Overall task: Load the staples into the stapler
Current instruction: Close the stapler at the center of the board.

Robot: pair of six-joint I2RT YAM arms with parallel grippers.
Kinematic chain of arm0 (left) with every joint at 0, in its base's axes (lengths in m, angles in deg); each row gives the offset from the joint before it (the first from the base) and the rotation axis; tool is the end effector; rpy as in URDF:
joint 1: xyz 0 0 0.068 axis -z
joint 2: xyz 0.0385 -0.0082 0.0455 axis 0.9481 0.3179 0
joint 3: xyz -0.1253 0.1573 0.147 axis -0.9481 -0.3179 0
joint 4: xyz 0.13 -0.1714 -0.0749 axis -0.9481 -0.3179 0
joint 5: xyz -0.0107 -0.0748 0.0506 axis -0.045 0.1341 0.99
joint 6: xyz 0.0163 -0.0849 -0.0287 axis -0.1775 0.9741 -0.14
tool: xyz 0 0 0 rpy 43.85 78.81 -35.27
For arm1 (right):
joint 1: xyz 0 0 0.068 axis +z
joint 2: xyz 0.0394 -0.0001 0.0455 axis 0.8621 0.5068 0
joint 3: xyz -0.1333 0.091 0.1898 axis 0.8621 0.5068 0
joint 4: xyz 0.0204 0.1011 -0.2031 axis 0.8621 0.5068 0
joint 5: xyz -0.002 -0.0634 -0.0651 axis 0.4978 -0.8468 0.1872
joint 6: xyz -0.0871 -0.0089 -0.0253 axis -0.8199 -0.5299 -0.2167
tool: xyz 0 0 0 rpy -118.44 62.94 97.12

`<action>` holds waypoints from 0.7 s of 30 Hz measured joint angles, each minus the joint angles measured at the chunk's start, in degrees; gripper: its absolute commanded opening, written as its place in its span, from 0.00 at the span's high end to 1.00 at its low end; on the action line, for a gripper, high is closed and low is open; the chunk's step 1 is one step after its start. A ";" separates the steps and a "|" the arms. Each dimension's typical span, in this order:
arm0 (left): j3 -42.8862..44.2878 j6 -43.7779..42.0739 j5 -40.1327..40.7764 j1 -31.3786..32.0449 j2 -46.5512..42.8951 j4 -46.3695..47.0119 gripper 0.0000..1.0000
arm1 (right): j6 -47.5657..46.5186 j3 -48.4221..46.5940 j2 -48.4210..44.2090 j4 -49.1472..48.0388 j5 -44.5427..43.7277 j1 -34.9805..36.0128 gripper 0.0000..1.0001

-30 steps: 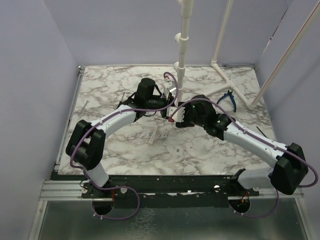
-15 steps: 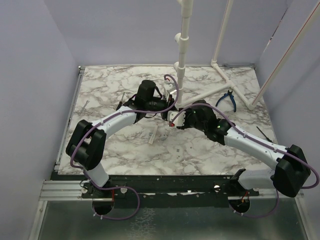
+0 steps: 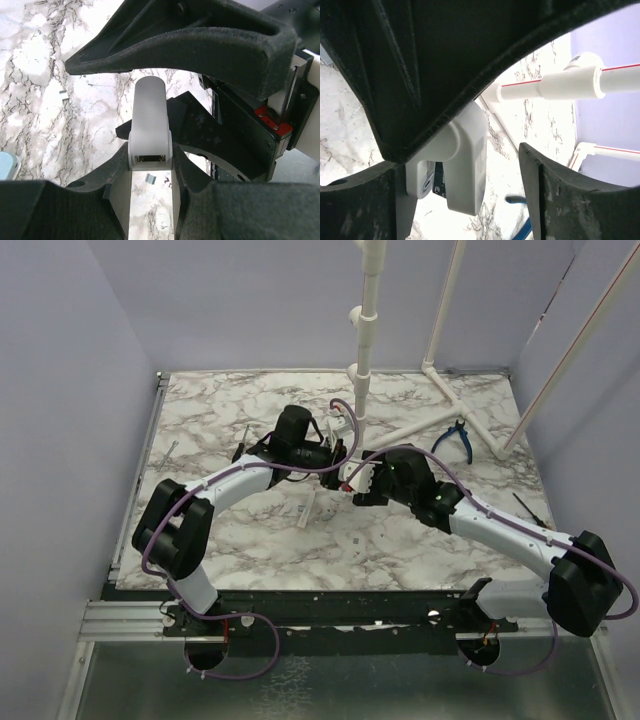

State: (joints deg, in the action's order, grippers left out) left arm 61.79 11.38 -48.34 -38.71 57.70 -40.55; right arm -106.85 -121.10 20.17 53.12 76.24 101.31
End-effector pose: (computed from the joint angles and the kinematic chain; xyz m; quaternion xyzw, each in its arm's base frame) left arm 0.2632 -0.2502 0.2351 0.4184 0.6753 -0.5297 0.2971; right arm 0.2211 0.1956 0.2240 -0.6340 0.5987 -0.0518 0.4867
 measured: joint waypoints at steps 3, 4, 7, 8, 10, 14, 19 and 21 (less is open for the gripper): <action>-0.02 -0.39 -0.39 0.00 0.02 -0.57 1.00 | 0.02 0.00 0.02 0.07 0.04 -0.11 0.28; -0.02 -0.55 -0.50 0.00 0.02 -0.72 1.00 | 0.02 0.00 0.02 0.09 0.07 -0.13 0.29; -0.02 -0.83 -0.55 0.00 0.04 -0.85 1.00 | -0.04 -0.07 0.04 0.57 0.39 -0.13 0.57; -0.02 -0.92 -0.55 0.00 0.07 -0.87 1.00 | -0.11 -0.07 0.04 0.79 0.52 -0.13 0.76; 0.24 -0.79 -0.39 -0.13 0.11 -0.59 1.00 | -0.33 -0.09 0.07 1.79 0.96 0.02 0.91; 0.72 -0.42 -0.52 -0.35 0.59 -1.01 1.00 | -0.20 -0.28 0.13 2.10 1.01 0.02 0.99; 1.90 -0.09 -1.18 -0.57 2.03 -1.33 1.00 | 0.63 -0.28 0.13 2.67 1.07 -0.13 0.97; 2.10 -0.09 -1.40 -0.59 2.25 -1.40 1.00 | 0.81 -0.28 0.13 2.82 1.07 -0.15 0.51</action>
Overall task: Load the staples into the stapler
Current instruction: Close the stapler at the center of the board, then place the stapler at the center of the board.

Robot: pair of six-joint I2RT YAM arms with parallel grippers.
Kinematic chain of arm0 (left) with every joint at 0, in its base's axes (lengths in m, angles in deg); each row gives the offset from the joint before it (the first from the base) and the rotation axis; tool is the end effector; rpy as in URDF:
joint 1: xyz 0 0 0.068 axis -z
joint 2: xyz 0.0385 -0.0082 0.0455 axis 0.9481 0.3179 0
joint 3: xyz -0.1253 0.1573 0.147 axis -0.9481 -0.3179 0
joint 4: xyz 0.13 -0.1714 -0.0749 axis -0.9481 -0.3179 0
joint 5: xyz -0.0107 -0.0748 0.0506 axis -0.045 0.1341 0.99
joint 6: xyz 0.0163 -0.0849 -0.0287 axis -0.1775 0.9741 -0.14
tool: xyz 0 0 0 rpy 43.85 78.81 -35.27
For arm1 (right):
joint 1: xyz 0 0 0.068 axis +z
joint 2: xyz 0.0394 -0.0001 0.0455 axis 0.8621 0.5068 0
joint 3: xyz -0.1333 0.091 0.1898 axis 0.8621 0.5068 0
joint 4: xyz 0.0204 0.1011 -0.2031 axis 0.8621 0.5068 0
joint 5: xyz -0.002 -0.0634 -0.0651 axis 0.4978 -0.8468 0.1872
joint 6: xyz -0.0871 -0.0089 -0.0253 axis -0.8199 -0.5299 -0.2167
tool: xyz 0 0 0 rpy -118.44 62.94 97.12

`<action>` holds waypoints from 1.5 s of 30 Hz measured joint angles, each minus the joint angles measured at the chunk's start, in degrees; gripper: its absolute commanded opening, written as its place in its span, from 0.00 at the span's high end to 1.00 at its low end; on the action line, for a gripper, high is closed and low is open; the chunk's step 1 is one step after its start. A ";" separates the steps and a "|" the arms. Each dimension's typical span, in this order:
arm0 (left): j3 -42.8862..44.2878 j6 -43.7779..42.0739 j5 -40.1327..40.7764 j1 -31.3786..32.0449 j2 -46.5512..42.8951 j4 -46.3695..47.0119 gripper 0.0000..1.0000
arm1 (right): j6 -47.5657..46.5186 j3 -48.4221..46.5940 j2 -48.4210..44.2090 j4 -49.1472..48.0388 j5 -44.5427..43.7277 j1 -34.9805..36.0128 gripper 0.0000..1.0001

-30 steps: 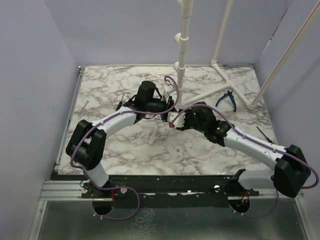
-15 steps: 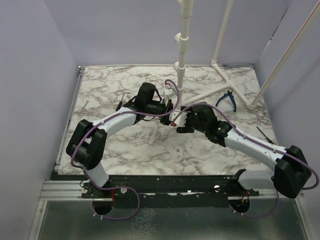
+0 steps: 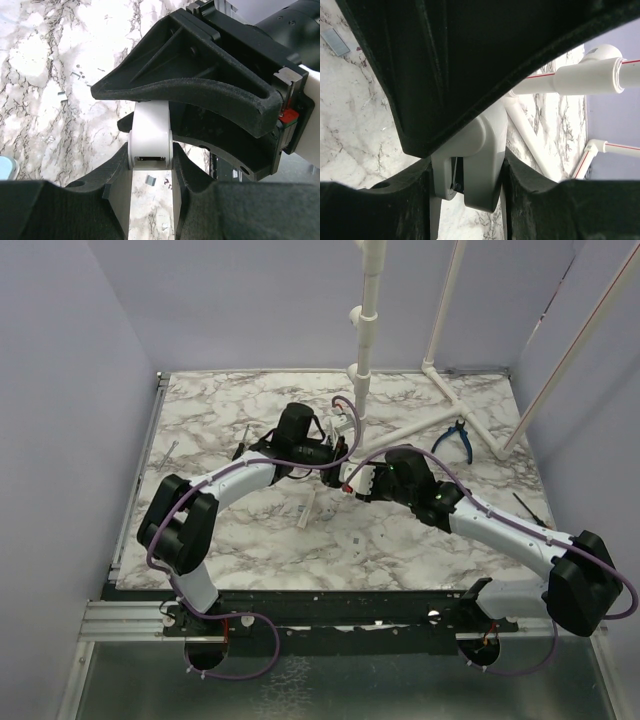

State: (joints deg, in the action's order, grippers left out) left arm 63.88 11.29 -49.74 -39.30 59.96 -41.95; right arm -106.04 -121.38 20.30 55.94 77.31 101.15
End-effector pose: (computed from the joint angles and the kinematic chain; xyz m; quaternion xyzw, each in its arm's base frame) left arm 0.2704 -0.2517 0.2314 0.4155 0.6782 -0.5357 0.2836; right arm 0.2182 0.1939 0.2186 -0.6402 0.6085 -0.0392 0.4673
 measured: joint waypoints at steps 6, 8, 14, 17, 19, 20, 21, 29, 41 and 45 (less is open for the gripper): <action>0.00 -2.56 -0.33 -1.46 0.28 -1.44 1.00 | 1.31 0.02 -0.04 -0.70 0.02 0.00 0.15; 0.00 -4.17 -0.33 -2.75 0.37 -2.08 1.00 | 1.86 0.11 -0.04 -0.81 0.02 -0.15 0.13; 0.00 -14.51 -0.39 -8.96 0.31 -5.84 1.00 | 3.78 0.28 -0.09 -0.50 1.88 -2.86 0.12; 0.00 -24.55 0.09 -11.89 0.31 -11.04 1.00 | 4.70 0.31 -0.11 -0.11 2.64 -4.76 0.12; 0.02 -29.24 0.96 -13.53 0.31 -13.51 1.00 | 5.29 0.31 -0.09 0.33 2.84 -5.73 0.12; 0.07 -32.96 2.03 -14.23 0.31 -15.82 1.00 | 5.57 0.31 -0.02 0.46 2.86 -6.03 0.12; 0.13 -37.03 3.37 -14.64 0.33 -18.36 1.00 | 5.88 0.31 0.13 0.48 2.86 -6.12 0.12; 0.61 -56.26 8.74 -14.99 3.28 -26.51 1.00 | 7.63 0.31 4.28 1.44 2.89 -6.10 0.12; 5.44 -65.44 11.04 -16.59 9.99 -28.24 0.92 | 7.85 0.31 4.72 1.55 2.86 -6.12 0.12; 7.17 -66.53 11.06 -16.59 12.55 -28.22 0.86 | 7.85 0.31 5.20 1.55 2.84 -6.23 0.12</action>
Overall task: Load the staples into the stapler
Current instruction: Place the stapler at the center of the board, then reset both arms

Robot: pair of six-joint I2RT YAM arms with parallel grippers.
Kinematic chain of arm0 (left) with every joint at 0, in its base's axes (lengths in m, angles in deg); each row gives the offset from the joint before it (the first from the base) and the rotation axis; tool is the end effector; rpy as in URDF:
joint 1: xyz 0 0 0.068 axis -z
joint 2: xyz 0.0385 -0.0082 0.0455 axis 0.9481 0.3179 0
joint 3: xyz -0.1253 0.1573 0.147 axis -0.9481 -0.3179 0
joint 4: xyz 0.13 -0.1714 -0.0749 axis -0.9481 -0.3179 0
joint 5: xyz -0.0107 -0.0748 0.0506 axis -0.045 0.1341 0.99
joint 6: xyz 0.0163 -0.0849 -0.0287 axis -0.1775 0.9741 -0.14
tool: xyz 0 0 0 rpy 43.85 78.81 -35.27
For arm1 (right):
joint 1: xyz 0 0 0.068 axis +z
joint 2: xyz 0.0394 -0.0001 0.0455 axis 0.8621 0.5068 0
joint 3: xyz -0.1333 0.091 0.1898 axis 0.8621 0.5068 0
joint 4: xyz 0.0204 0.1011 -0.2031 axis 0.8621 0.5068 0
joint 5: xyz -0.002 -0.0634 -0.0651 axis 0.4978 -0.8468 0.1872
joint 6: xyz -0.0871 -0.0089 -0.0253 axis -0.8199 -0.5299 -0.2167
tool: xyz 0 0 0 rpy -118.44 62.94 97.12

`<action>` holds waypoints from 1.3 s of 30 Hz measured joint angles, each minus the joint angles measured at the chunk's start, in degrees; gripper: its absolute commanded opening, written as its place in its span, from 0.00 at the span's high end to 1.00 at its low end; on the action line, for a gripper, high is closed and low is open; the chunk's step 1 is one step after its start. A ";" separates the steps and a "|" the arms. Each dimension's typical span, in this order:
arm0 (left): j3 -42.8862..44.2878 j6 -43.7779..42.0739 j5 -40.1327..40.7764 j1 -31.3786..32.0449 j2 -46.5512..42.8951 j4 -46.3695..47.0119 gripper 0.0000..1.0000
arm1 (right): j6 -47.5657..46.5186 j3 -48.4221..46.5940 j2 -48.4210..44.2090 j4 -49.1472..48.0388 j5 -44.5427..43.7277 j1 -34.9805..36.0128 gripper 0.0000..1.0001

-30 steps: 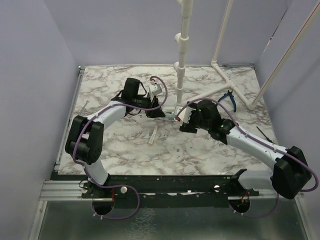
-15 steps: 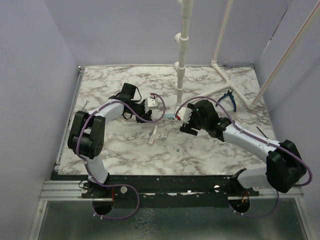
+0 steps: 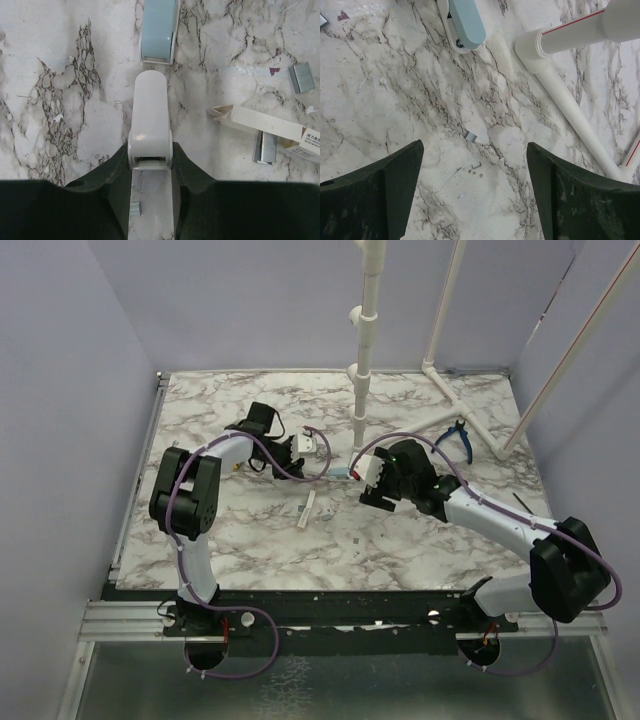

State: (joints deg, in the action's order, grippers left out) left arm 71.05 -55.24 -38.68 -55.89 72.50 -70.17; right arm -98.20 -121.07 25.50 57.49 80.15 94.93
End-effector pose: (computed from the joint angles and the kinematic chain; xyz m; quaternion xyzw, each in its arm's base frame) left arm 0.3339 -0.1549 0.1417 0.6299 0.6399 -0.2727 0.3455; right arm 0.2394 0.1752 0.1886 -0.5859 0.6965 -0.0062 0.4142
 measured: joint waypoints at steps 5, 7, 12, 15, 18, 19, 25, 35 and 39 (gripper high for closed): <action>0.15 -1.09 0.02 0.02 1.40 0.42 0.74 | -0.04 0.22 0.42 0.00 -0.04 -0.24 0.13; 0.15 -1.53 0.07 0.02 1.40 0.55 0.70 | -0.04 0.24 0.68 -0.02 -0.07 -0.24 0.13; 0.13 -2.51 1.36 0.02 1.40 0.76 0.62 | -0.04 0.24 2.08 0.00 -0.07 -0.24 0.13; -0.02 -2.97 3.69 -0.11 1.77 0.55 0.55 | -0.07 0.24 2.80 0.02 -0.07 -0.24 0.13; -0.11 -3.15 4.87 -0.24 2.38 0.42 0.51 | -0.07 0.24 2.95 0.02 -0.09 -0.24 0.13; -0.11 -3.19 5.18 -0.26 2.38 0.48 0.50 | -0.07 0.24 2.97 0.02 -0.09 -0.24 0.13; -0.09 -3.13 5.68 -0.37 2.38 1.18 0.43 | 0.02 0.24 3.08 0.00 -0.24 -0.24 0.12; 0.85 5.14 7.23 -2.58 1.88 2.16 0.29 | 7.23 -1.97 2.40 0.04 1.49 -9.09 0.07; 0.07 10.78 8.13 -3.98 -1.25 5.09 0.27 | 12.37 -5.07 -0.31 -0.04 2.16 -13.68 0.05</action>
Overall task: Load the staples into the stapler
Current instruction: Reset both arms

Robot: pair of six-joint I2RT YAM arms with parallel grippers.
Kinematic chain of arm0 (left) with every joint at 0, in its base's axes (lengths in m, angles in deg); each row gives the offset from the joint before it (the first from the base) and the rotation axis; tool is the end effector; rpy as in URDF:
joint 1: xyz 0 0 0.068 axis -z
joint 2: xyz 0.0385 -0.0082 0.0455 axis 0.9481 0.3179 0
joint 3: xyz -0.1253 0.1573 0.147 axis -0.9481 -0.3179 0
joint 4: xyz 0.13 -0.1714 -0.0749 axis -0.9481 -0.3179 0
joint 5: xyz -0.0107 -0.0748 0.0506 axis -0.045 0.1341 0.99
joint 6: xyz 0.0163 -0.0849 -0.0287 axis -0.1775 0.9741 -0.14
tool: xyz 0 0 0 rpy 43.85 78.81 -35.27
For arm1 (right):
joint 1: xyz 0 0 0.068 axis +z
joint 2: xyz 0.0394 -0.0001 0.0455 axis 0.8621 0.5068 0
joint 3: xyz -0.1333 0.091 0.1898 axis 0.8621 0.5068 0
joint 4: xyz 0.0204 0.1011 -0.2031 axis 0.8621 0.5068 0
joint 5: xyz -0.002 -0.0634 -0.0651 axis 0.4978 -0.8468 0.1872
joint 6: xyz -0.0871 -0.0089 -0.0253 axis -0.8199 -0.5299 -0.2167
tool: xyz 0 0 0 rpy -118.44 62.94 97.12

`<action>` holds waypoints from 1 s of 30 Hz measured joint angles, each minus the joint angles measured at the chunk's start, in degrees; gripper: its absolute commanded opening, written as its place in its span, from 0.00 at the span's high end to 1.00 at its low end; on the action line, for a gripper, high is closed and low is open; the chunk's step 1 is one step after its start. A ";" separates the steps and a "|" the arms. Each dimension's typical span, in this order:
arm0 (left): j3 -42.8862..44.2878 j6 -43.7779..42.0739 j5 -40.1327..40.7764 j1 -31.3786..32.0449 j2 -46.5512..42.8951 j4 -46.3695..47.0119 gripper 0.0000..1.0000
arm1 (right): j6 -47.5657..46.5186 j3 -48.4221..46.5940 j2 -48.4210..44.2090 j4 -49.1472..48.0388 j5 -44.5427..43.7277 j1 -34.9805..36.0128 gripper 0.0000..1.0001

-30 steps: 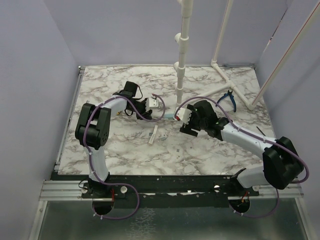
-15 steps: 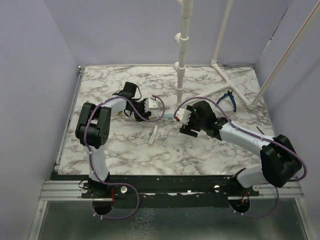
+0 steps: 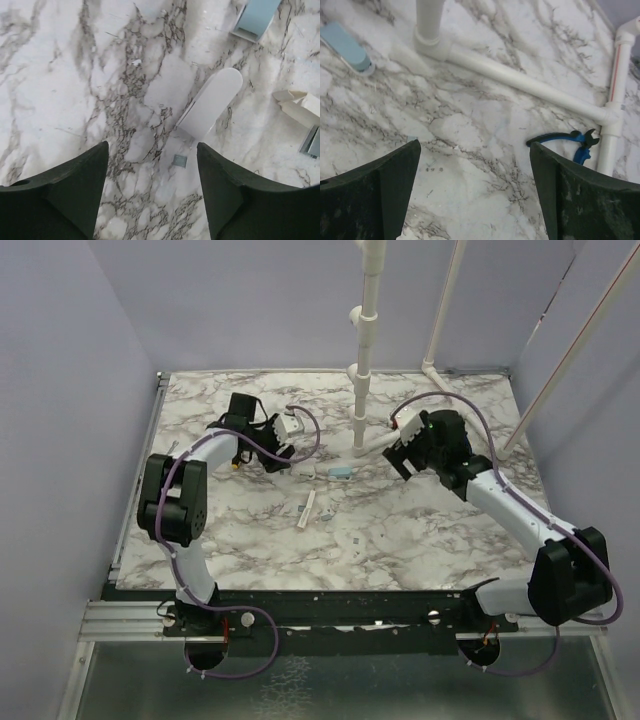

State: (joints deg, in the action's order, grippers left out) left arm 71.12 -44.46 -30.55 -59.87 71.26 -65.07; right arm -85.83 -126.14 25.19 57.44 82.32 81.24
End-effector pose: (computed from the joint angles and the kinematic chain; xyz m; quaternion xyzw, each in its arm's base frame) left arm 0.3590 -0.1258 0.1487 0.5509 0.7240 -0.2085 0.3590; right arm 0.2842 0.1209 0.2199 -0.4130 0.7874 0.0018 0.4576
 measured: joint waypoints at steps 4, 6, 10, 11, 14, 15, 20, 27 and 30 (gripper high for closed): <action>-2.32 6.60 1.44 -0.39 -6.08 4.52 0.25 | 5.49 -4.50 -1.31 -0.17 -0.26 -1.07 0.00; -4.76 10.97 2.47 -0.42 -10.03 8.26 0.25 | 8.15 -6.49 -1.33 -0.50 -1.31 -1.40 0.00; -11.96 18.99 5.86 -0.61 -19.39 16.76 0.21 | 13.16 -8.76 -1.99 -0.85 -2.47 -3.02 0.00; -13.42 20.35 6.97 -0.68 -21.38 18.53 0.20 | 14.32 -8.92 -2.47 -0.92 -2.73 -3.39 0.00; -18.45 25.59 11.37 -0.90 -28.65 24.17 0.13 | 17.46 -8.98 -4.94 -1.03 -4.17 -4.15 0.00; -19.28 27.45 13.03 -1.01 -30.40 25.27 0.05 | 18.25 -8.98 -5.99 -1.29 -4.63 -4.20 0.00; -23.82 37.16 23.15 -2.95 -39.19 31.34 0.01 | 20.65 -6.51 -13.16 -5.64 -5.07 -4.17 0.00; -30.10 45.22 30.69 -5.97 -52.39 33.73 0.01 | 20.50 6.62 -25.16 -14.08 -3.41 -4.17 0.00; -29.81 45.53 31.63 -5.97 -55.63 32.17 0.01 | 20.44 7.58 -26.01 -14.80 -3.39 -4.17 0.00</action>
State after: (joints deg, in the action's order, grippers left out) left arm 41.31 1.07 1.08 -65.84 15.63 -32.90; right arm -65.39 -118.56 -0.82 42.65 78.93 77.07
